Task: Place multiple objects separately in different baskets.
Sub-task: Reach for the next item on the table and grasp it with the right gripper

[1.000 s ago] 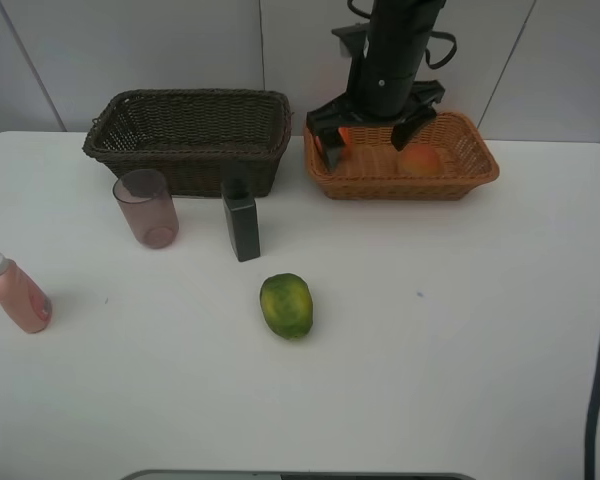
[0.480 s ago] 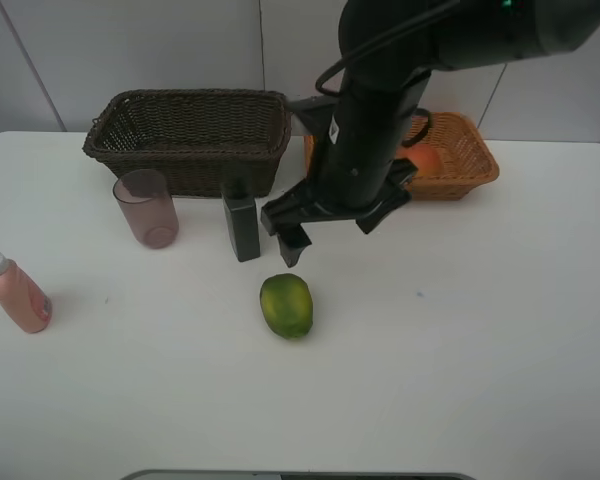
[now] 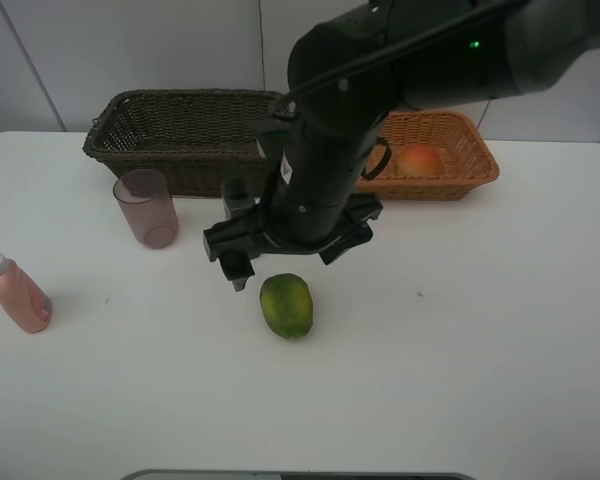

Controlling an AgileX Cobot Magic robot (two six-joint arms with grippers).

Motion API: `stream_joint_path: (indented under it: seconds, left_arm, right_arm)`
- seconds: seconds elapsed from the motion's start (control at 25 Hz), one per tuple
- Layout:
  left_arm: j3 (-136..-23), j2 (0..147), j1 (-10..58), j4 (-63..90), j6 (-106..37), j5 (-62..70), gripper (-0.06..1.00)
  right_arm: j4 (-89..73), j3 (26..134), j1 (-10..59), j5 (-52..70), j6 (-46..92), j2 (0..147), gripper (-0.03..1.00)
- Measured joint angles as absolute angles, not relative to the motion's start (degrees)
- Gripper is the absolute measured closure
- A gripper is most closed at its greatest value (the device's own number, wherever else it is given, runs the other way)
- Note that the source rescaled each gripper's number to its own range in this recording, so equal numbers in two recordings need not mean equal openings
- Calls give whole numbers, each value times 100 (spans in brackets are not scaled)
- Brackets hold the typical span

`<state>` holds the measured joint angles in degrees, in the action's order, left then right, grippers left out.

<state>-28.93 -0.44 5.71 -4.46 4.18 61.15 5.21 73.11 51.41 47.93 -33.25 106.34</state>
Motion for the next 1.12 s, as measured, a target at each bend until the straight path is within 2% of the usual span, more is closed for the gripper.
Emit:
stream_joint_path:
  seconds: [0.32,1.12]
  left_arm:
    - [-2893,-44,571,-446,418,6115,1]
    - [-2893,-44,571,-446,418,6115,1]
  right_arm:
    - [778,7311,5145,4601,-4159,11103,1]
    - [815,7311,5147,4122,-4246,11875,1]
